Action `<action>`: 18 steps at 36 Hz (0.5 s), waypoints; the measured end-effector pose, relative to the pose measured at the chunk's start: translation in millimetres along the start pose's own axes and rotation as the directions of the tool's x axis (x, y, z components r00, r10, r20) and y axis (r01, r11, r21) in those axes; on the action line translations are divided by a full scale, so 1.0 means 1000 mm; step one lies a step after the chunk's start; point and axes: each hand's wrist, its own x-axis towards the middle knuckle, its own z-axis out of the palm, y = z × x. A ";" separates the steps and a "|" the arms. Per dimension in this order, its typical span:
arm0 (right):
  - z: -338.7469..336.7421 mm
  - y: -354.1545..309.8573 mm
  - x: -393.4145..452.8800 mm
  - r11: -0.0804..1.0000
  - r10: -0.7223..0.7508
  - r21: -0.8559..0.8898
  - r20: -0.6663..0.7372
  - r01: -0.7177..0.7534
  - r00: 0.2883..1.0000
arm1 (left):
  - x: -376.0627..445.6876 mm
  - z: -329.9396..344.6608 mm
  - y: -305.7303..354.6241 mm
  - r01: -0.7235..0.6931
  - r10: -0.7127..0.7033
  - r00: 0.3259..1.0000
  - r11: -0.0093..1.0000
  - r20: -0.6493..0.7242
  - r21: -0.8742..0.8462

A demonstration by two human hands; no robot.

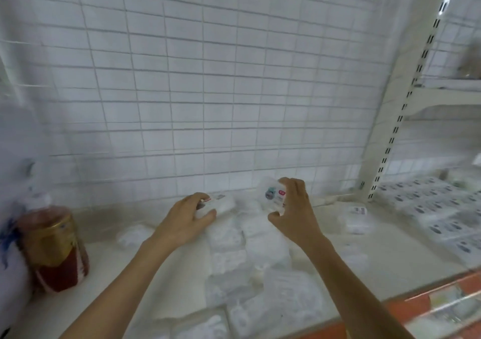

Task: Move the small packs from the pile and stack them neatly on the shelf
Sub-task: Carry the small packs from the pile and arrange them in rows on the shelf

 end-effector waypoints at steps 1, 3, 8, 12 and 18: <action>-0.008 0.004 -0.010 1.000 0.005 -0.001 -0.015 -0.005 1.000 | -0.006 0.002 0.004 -0.027 0.028 0.999 0.999 0.027 -0.025; -0.022 0.011 -0.030 0.999 -0.010 -0.037 -0.036 0.008 0.999 | -0.018 0.005 0.012 -0.098 0.101 0.991 0.995 0.085 -0.030; -0.056 0.029 -0.082 0.996 -0.013 -0.083 0.006 0.013 1.000 | -0.039 0.026 0.042 -0.263 0.247 0.954 0.962 0.172 0.077; -0.081 0.048 -0.118 0.991 0.004 -0.131 0.029 0.000 1.000 | -0.048 0.055 0.073 -0.389 0.349 0.897 0.915 0.271 0.110; -0.125 0.077 -0.164 0.987 0.104 -0.130 0.063 -0.095 0.993 | -0.054 0.097 0.125 -0.487 0.439 0.827 0.872 0.351 0.056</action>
